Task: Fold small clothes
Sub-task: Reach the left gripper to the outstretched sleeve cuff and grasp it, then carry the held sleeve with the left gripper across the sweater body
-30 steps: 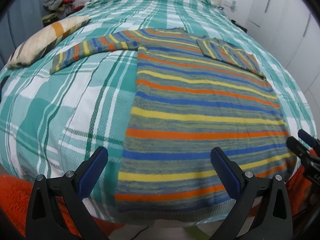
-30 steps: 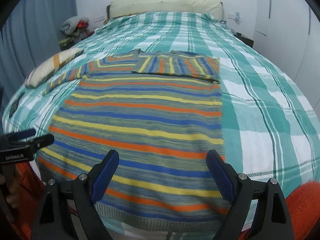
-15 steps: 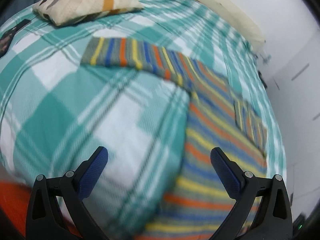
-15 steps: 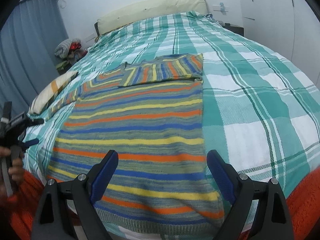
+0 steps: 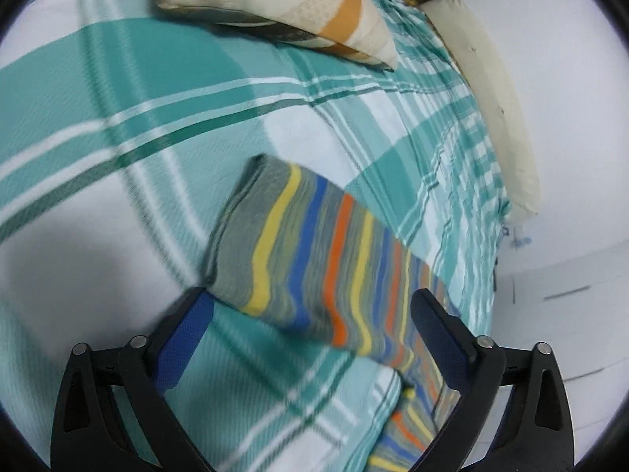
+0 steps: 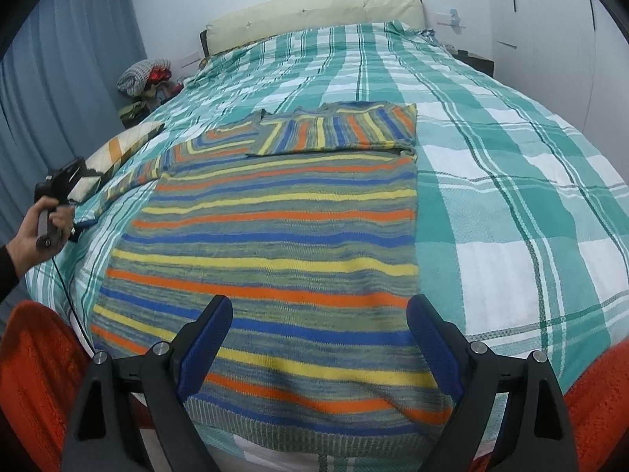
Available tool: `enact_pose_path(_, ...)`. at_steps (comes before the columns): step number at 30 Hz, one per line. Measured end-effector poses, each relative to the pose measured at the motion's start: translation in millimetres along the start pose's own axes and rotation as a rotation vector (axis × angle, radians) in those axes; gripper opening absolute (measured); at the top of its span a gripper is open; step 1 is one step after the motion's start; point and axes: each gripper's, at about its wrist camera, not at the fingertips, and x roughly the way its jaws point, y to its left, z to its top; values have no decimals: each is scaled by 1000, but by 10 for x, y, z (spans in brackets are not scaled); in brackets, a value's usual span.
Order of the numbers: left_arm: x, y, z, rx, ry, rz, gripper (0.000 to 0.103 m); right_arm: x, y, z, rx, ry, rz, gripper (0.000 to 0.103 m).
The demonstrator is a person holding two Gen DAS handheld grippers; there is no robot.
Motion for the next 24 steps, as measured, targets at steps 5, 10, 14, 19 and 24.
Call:
enact_pose_path(5, 184, 35, 112, -1, 13, 76, 5, 48, 16, -19, -8, 17, -4, 90)
enact_pose_path(10, -62, -686, 93, 213, -93, 127, 3, 48, 12, -11, -1, 16, 9, 90)
enact_pose_path(14, -71, -2013, -316, 581, -116, 89, 3, 62, -5, 11, 10, 15, 31, 90)
enact_pose_path(19, 234, -3260, -1460, 1031, -97, 22, 3, 67, -39, 19, 31, 18, 45, 90)
enact_pose_path(24, 936, -3511, -2767, 1295, 12, 62, 23, 14, -99, 28, 47, 6, 37, 90)
